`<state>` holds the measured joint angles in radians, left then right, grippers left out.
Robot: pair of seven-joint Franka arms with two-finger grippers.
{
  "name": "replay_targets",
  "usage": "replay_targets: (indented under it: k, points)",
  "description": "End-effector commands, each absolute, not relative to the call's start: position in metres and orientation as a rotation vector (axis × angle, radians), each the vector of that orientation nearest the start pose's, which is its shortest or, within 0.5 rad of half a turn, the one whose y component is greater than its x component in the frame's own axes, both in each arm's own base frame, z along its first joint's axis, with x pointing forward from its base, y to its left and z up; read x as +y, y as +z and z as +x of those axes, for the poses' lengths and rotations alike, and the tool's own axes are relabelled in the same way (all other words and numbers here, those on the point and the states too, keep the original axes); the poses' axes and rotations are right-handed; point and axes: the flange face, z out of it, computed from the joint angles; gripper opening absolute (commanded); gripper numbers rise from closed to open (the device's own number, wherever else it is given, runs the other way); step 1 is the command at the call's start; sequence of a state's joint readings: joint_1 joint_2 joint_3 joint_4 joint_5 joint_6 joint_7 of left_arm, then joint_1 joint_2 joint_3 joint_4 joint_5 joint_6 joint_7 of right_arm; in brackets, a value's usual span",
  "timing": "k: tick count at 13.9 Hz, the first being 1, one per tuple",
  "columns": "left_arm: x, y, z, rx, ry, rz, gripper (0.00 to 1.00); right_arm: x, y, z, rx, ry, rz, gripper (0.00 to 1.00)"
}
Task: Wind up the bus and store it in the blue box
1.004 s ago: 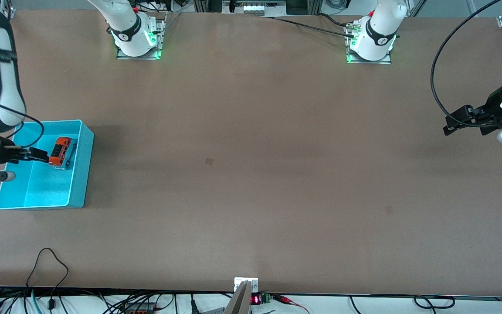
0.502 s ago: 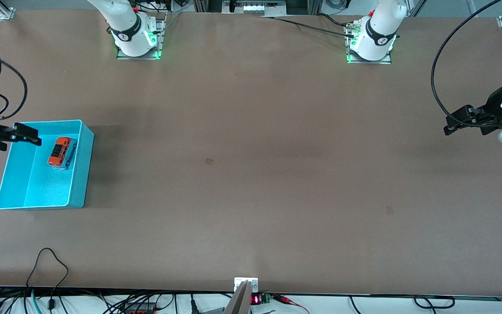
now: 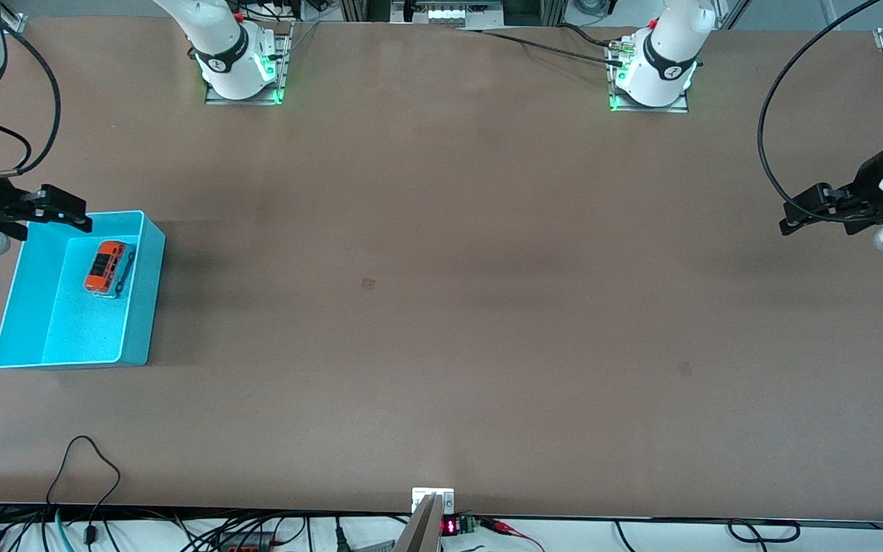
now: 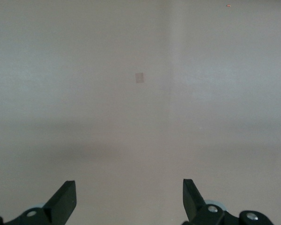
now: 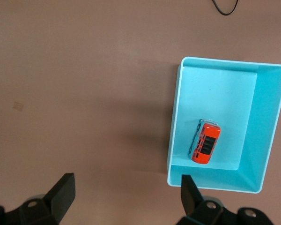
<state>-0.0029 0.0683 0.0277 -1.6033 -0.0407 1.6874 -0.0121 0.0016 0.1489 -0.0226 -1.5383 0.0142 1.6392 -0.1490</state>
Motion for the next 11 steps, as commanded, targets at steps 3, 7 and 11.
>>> replay_targets:
  k: [3,7,11]
  points:
    - [0.012,0.586,0.578,-0.064,-0.022,-3.162,1.00,-0.003,0.568,0.601,-0.180,0.112,-3.127,1.00]
    - [0.012,0.585,0.579,-0.064,-0.027,-3.162,1.00,0.000,0.575,0.596,-0.183,0.115,-3.130,1.00]
    - [0.012,0.586,0.578,-0.062,-0.032,-3.162,1.00,0.008,0.573,0.592,-0.195,0.125,-3.129,1.00]
